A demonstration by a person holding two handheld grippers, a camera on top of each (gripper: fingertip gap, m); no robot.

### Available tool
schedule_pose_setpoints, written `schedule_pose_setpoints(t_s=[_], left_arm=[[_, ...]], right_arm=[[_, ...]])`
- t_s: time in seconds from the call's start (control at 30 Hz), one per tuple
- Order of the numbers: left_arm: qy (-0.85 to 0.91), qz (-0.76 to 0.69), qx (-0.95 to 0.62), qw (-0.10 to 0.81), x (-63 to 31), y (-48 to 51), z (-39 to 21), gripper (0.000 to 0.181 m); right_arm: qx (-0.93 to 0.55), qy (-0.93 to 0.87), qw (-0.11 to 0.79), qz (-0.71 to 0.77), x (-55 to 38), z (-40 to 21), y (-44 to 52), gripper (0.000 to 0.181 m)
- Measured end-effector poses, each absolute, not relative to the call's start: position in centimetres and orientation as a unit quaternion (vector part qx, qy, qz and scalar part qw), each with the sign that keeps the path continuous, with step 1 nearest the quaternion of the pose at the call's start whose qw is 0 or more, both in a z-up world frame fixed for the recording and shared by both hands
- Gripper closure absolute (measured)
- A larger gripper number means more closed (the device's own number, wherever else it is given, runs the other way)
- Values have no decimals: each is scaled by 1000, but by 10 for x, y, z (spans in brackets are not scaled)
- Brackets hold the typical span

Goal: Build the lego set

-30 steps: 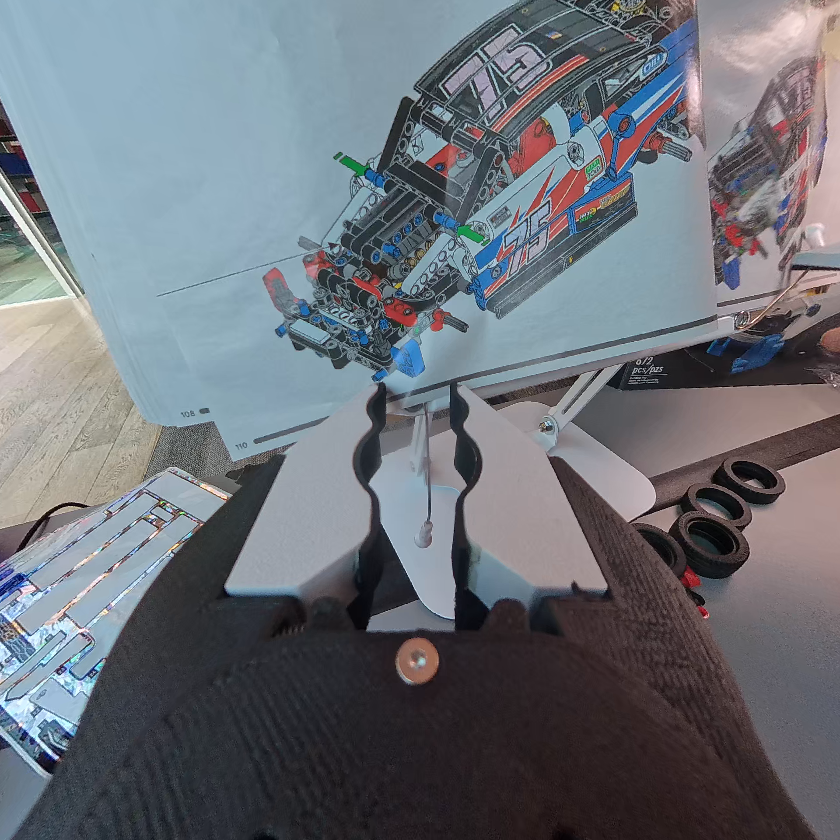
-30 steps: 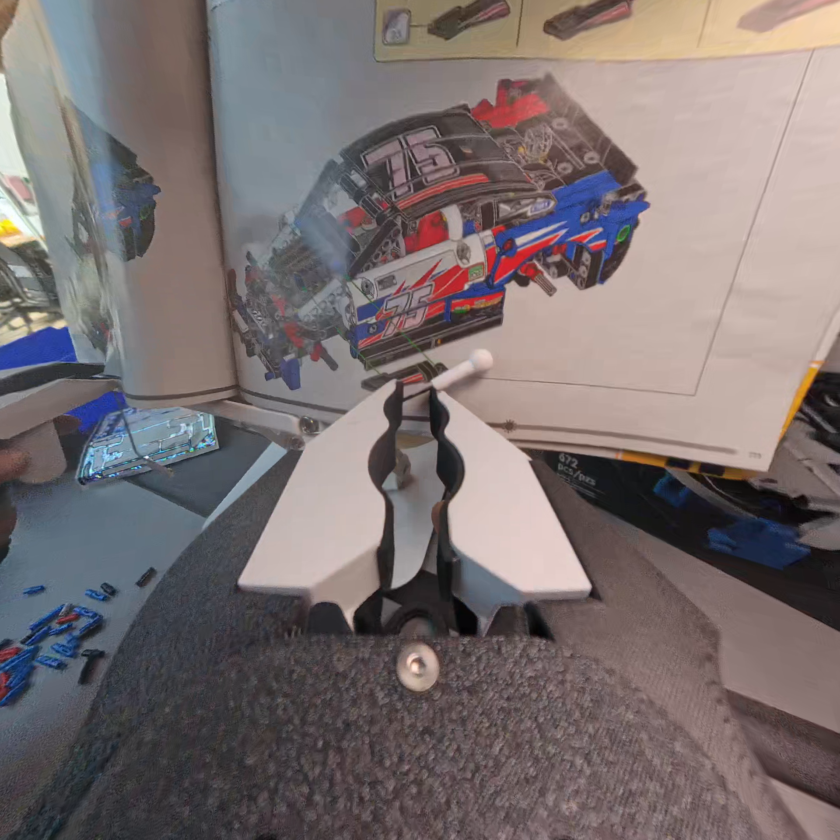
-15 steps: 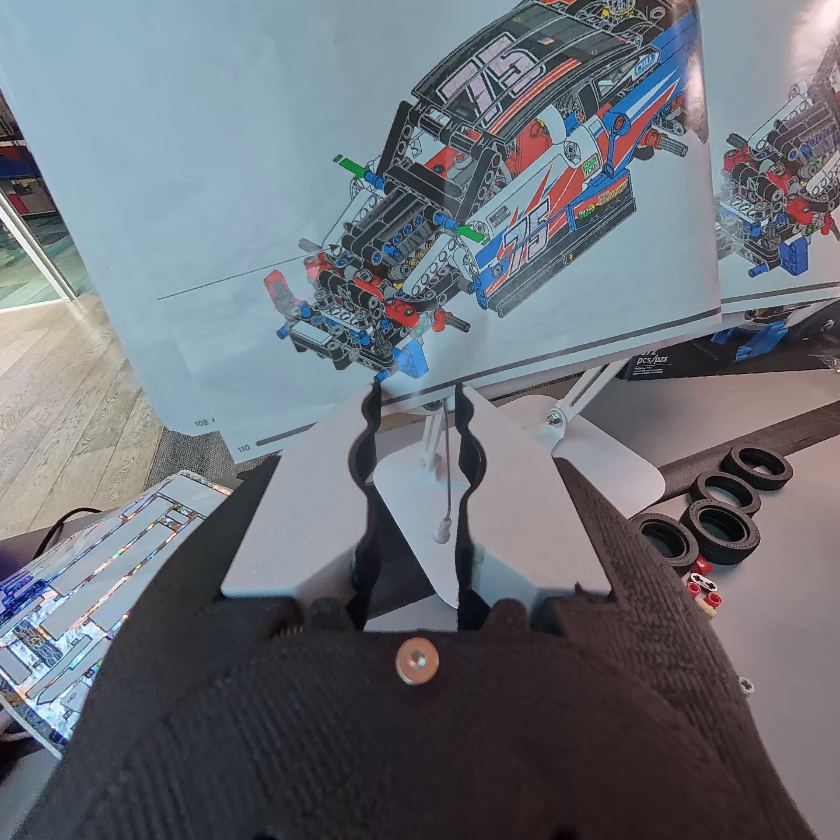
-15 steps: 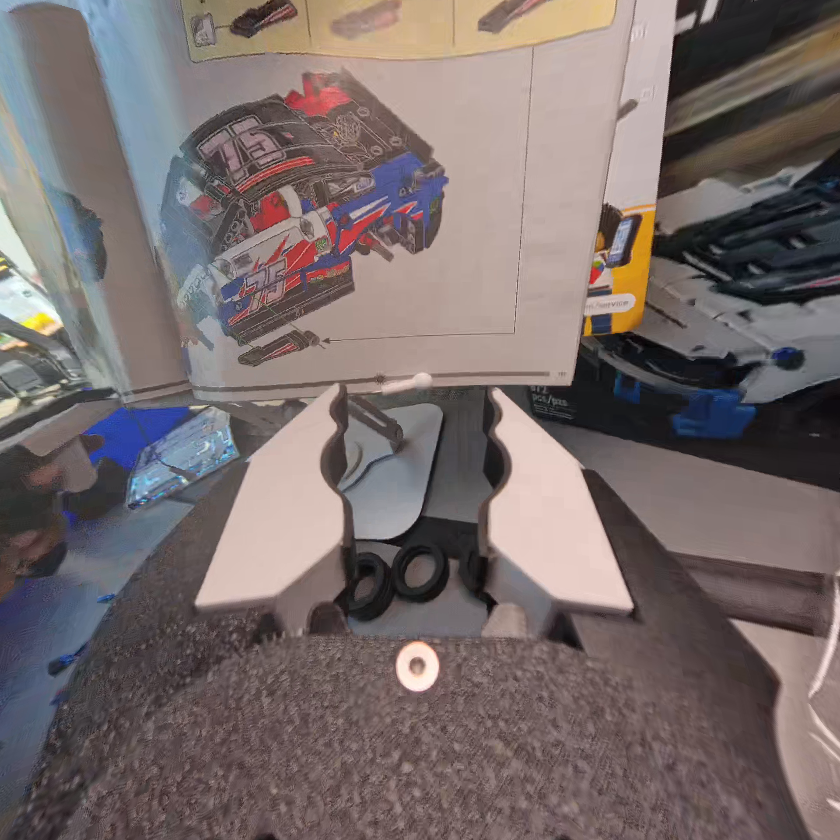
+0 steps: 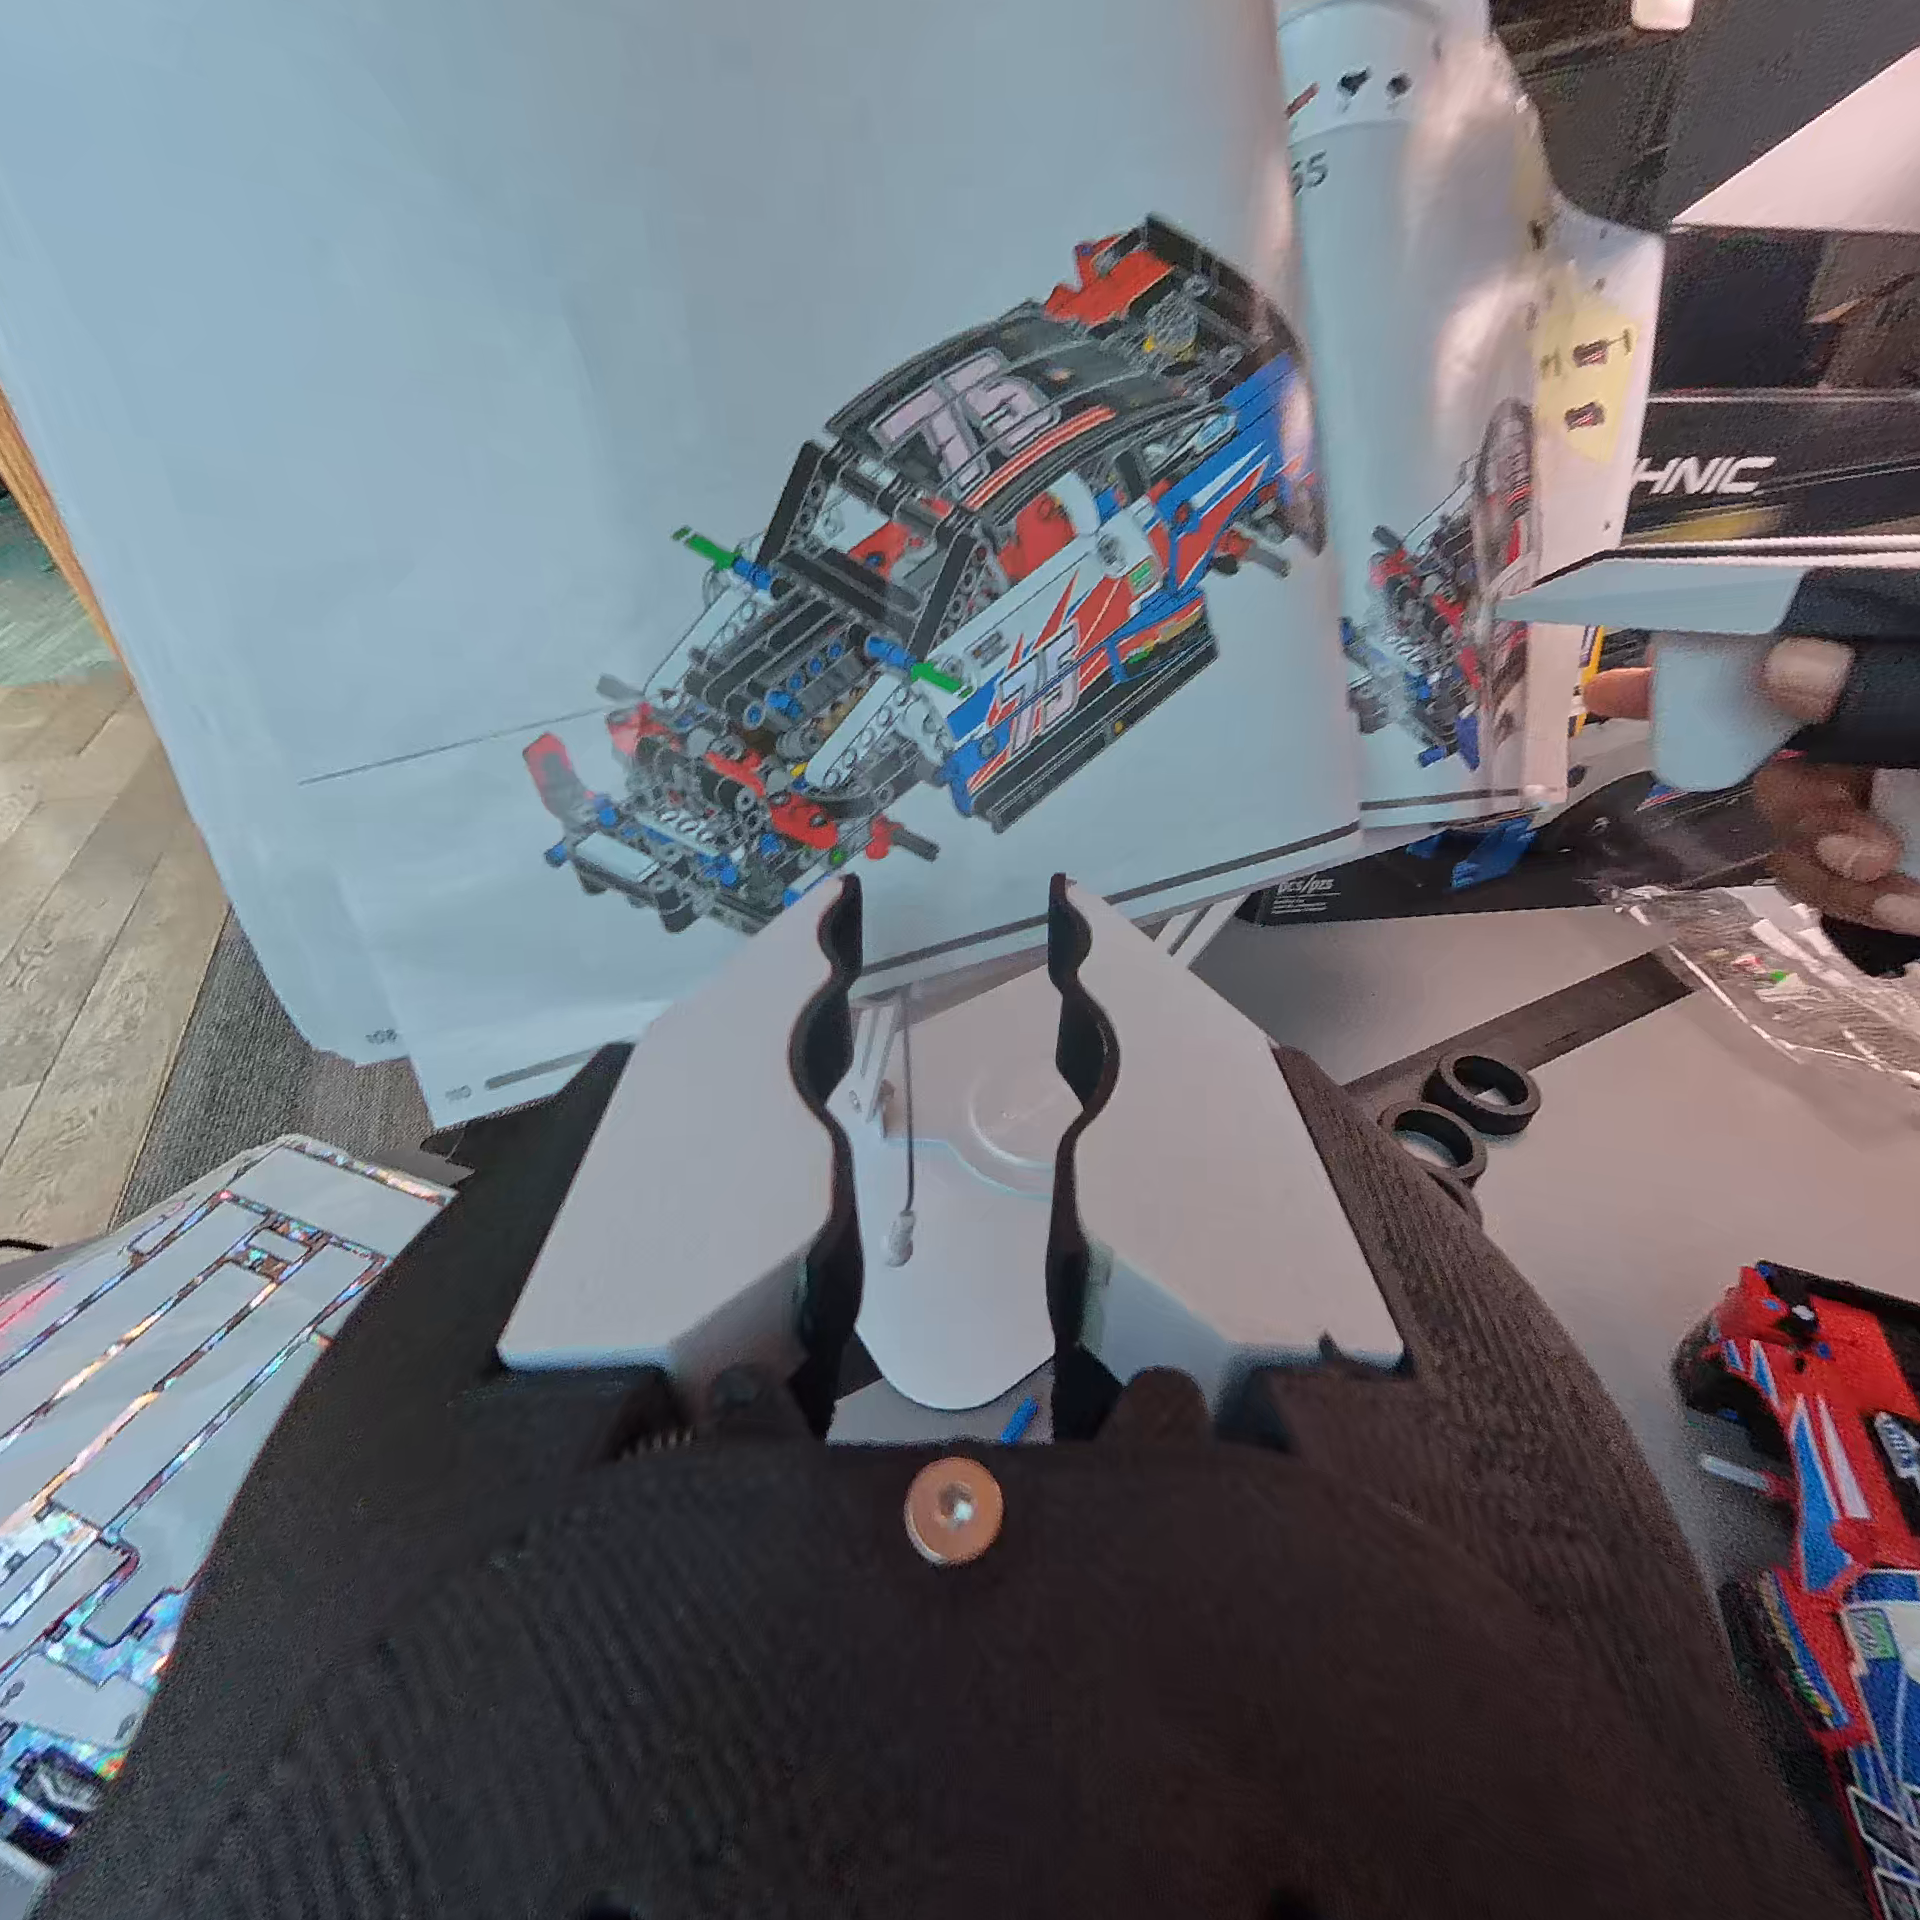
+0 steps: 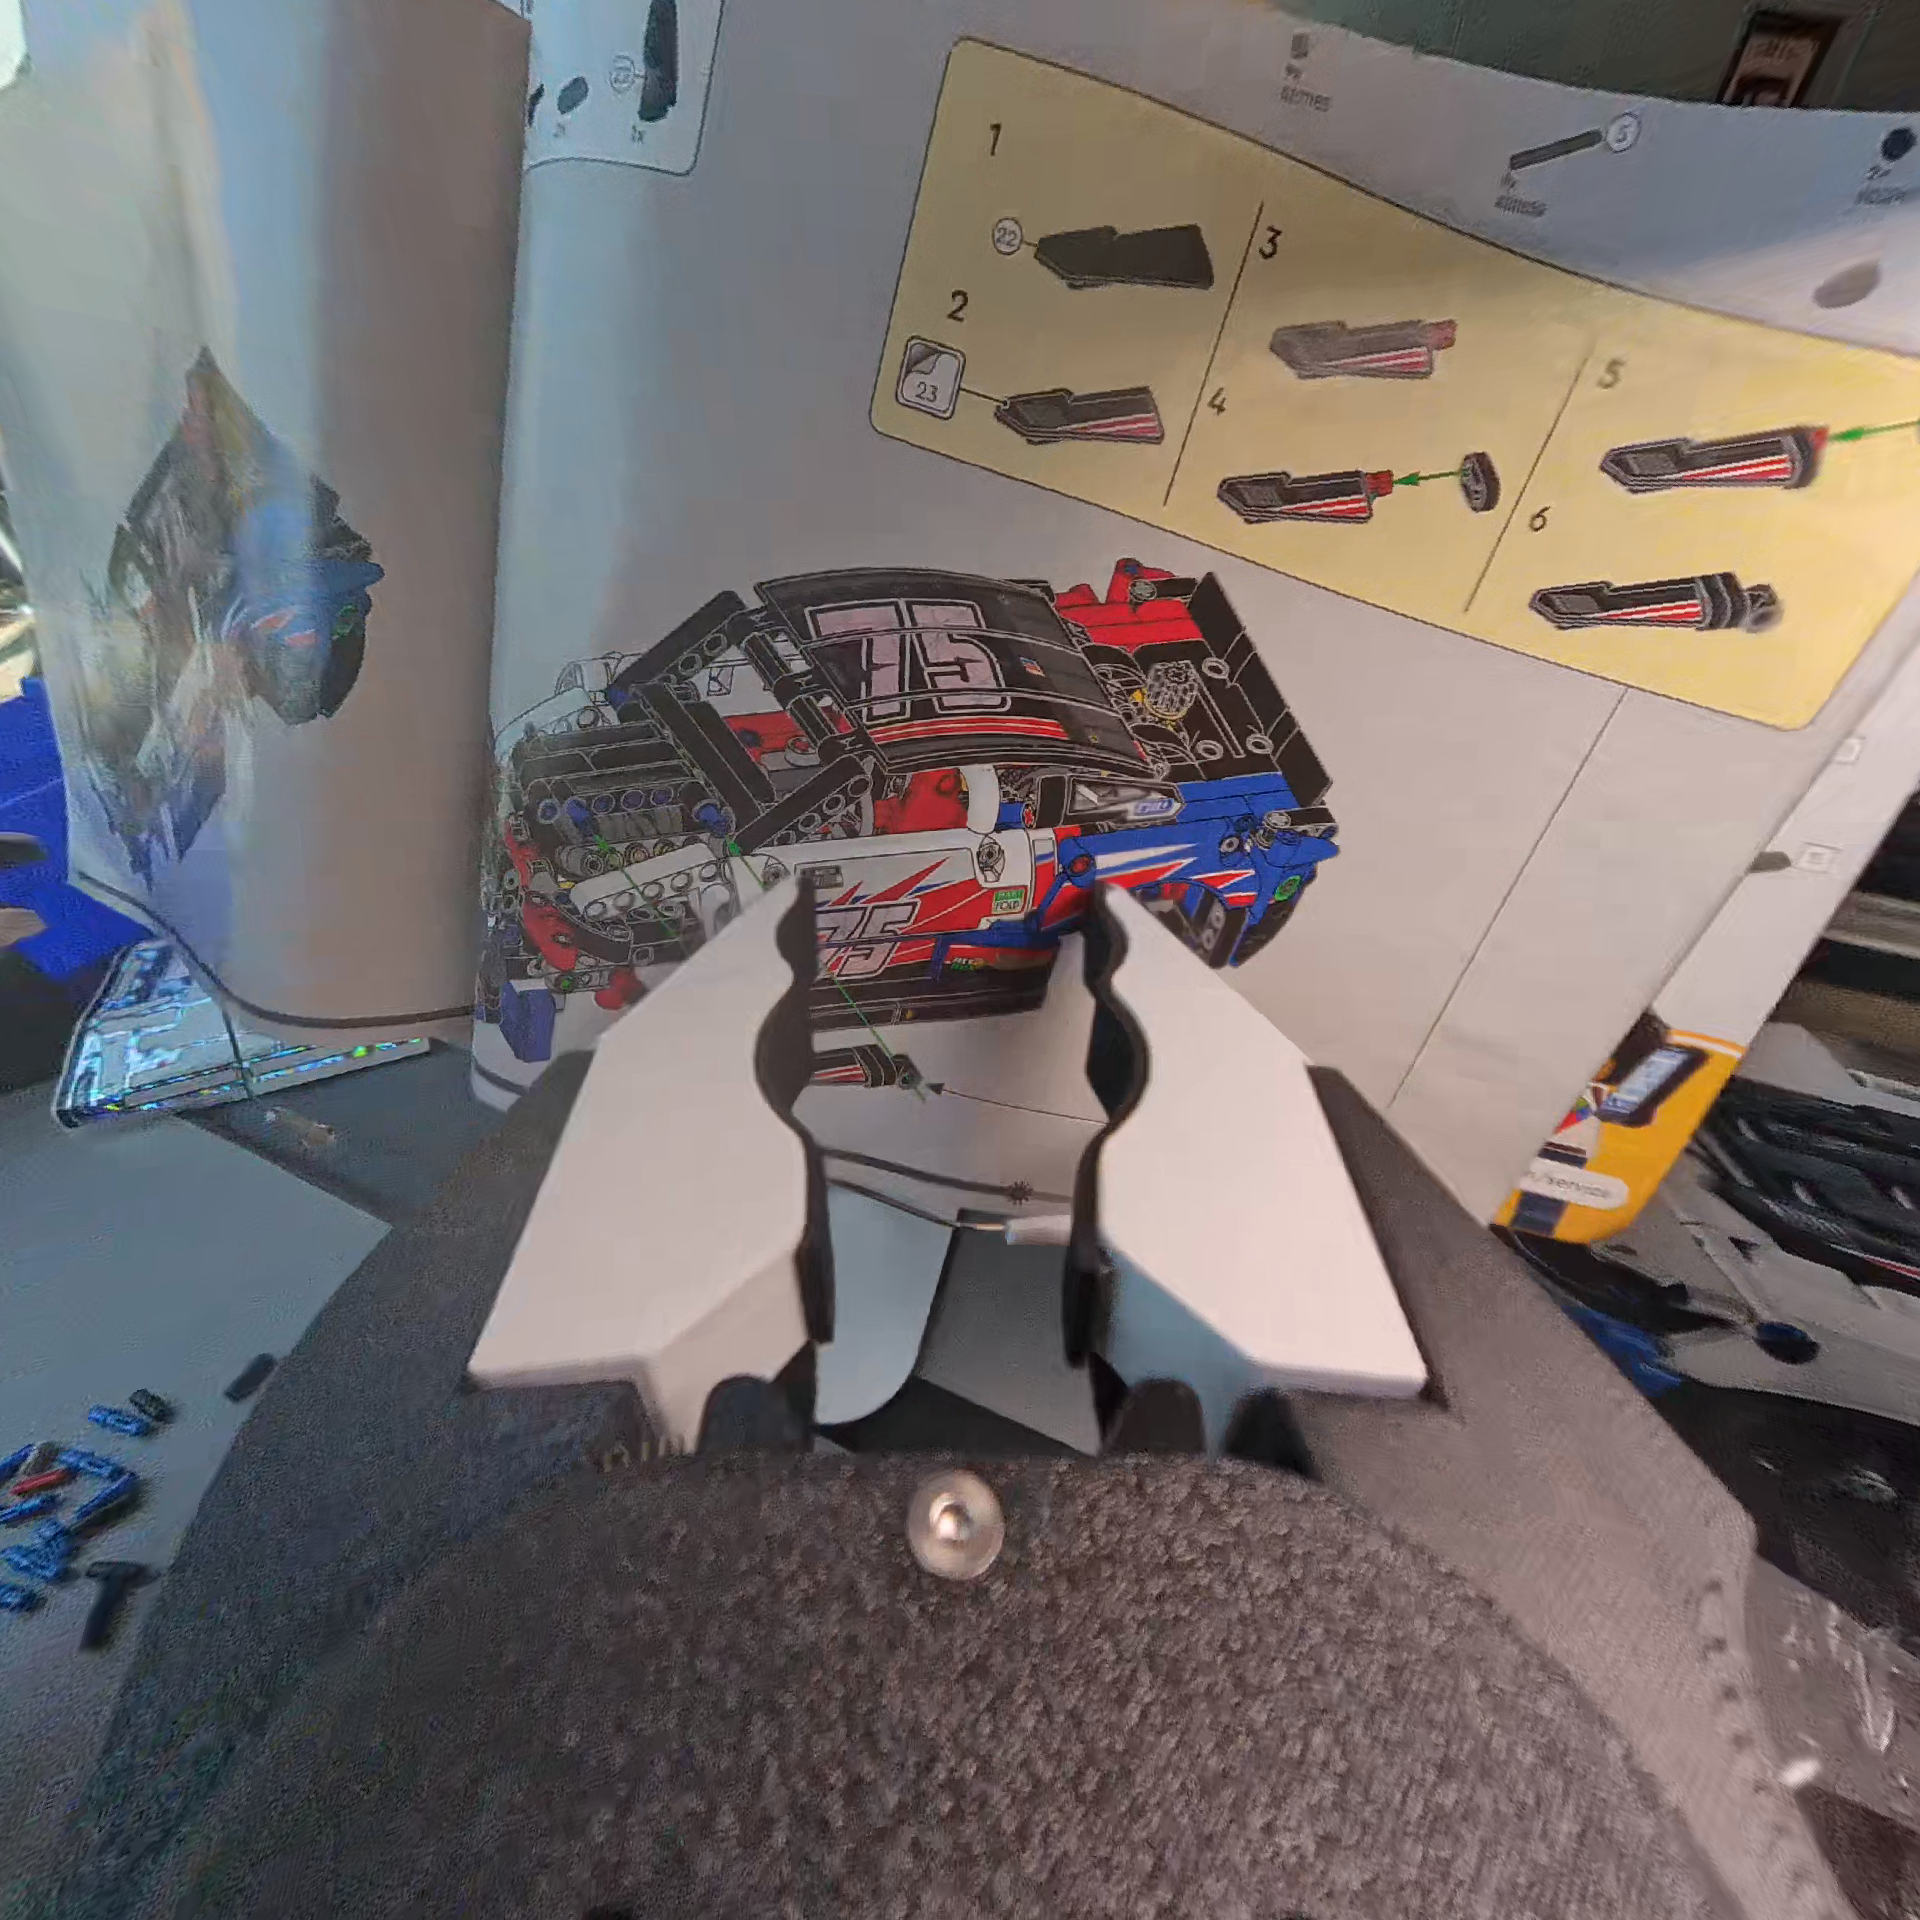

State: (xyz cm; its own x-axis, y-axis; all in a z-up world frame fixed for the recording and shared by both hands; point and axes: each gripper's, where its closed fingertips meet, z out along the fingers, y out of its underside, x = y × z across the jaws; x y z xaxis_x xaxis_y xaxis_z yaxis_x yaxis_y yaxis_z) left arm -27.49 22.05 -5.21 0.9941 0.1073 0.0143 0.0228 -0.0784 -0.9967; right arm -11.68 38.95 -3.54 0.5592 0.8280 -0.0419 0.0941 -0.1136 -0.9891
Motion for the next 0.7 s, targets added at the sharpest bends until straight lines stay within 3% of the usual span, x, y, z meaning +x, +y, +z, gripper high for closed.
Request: schedule_pose_setpoints(t_s=[0.03,0.13,0.17,0.27,0.3,0.33,0.43,0.6,0.63,0.7], left_arm=[[-33,24,-730,683,-266,221,-44,147],[12,12,-721,692,-232,226,-25,146],[28,11,-720,693,-222,228,-21,145],[60,19,-715,697,-198,231,-13,145],[65,23,-712,699,-194,232,-11,145],[68,24,-711,699,-191,232,-11,145],[63,23,-716,695,-191,235,-13,145],[59,15,-719,693,-190,241,-13,145],[60,13,-719,692,-188,243,-12,145],[61,5,-719,692,-182,249,-10,145]], right_arm=[[-665,-340,581,324,-114,-32,387,155],[-641,-347,609,313,-112,-22,381,175],[-639,-344,618,302,-110,-19,384,161],[-641,-320,621,318,-109,-11,397,87],[-653,-319,598,337,-113,-13,400,69],[-664,-328,576,348,-120,-17,401,62],[-678,-348,556,332,-133,-25,401,74],[-646,-368,605,284,-128,-12,390,118],[-637,-377,611,280,-127,-11,386,144],[-619,-393,631,252,-126,-10,381,153]])
